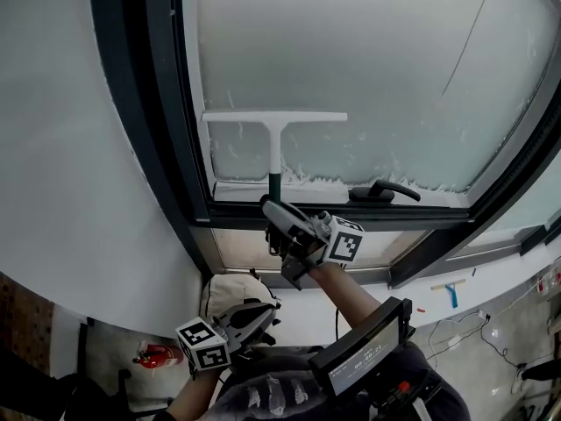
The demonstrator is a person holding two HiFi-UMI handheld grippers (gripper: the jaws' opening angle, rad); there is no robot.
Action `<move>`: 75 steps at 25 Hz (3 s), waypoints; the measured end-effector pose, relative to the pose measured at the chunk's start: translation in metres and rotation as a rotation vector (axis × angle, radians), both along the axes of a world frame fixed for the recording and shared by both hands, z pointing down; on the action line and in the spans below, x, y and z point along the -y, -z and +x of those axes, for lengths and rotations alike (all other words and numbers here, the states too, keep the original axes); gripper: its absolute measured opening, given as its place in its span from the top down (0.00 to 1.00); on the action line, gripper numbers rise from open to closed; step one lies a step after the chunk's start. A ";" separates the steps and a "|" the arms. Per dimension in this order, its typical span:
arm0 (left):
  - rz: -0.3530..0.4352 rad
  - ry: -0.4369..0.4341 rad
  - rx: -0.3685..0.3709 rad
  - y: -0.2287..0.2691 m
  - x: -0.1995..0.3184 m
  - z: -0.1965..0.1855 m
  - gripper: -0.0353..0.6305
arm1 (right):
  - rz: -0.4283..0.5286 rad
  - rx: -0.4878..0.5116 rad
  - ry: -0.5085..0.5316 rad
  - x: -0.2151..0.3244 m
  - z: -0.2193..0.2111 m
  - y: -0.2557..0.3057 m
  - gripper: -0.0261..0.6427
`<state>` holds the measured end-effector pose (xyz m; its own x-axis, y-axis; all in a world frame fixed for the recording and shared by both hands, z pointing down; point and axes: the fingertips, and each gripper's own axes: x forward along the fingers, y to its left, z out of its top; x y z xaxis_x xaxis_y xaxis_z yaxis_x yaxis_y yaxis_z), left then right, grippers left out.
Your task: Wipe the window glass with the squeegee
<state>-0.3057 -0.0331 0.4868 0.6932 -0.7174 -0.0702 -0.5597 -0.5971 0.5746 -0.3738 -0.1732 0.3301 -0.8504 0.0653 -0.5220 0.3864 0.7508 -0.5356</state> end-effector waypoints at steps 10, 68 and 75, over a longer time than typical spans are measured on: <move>0.000 -0.004 0.005 0.001 -0.001 0.001 0.94 | 0.114 -0.016 -0.002 -0.020 0.009 0.016 0.82; 0.033 0.043 0.034 0.025 0.068 0.113 0.94 | 0.334 0.163 -0.063 0.098 0.181 0.262 0.82; 0.029 0.032 0.034 0.021 0.068 0.106 0.94 | 0.289 0.185 -0.086 0.106 0.184 0.259 0.82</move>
